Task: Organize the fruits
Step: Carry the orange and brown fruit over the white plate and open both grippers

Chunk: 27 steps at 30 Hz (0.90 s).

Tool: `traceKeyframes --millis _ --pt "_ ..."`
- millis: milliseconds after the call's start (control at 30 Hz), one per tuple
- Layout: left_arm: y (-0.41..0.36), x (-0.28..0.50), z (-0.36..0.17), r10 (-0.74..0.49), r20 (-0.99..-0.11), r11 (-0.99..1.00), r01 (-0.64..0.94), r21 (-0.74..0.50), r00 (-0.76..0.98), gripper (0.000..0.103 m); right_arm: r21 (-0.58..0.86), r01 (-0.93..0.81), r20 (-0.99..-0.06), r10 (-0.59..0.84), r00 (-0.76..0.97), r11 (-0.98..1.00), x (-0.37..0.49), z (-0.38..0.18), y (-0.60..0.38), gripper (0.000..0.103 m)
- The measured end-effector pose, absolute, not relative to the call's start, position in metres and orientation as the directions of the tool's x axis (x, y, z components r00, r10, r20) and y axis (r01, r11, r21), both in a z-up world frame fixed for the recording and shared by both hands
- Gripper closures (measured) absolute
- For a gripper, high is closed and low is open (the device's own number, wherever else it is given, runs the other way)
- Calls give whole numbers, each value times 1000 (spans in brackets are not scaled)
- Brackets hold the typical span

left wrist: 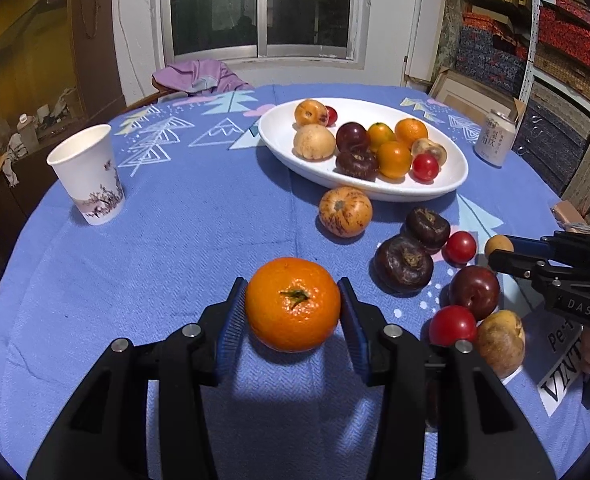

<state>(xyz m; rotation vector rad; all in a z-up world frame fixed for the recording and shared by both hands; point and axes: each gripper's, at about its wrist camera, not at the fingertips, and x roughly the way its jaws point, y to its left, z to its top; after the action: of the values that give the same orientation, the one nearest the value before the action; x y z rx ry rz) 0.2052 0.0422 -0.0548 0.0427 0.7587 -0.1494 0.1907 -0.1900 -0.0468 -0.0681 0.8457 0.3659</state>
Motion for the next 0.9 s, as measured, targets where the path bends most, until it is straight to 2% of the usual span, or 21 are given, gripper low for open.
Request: traceKeyframes --millis 100,267,467,567,667,900 --pt "48 203 -43 -104 -660 992 127 -12 744 58 99 -320 -705 293 646 942 185 -33 -199 75" --pt "55 208 2 -103 -603 994 106 -31 791 58 154 -263 -581 303 755 952 174 19 -232 75" --pt "37 239 72 -137 -518 990 139 -35 844 58 166 -246 -469 296 832 955 190 94 -251 75" --pt "25 259 83 -168 -505 986 153 -70 847 58 200 -252 -423 315 850 947 207 115 -251 75" --pt "14 285 72 -180 -527 984 155 -90 831 58 239 -264 -421 345 839 934 233 113 -243 75" --pt "-11 321 10 -185 -634 978 203 -45 751 58 231 -252 -570 341 747 940 314 57 -203 75"
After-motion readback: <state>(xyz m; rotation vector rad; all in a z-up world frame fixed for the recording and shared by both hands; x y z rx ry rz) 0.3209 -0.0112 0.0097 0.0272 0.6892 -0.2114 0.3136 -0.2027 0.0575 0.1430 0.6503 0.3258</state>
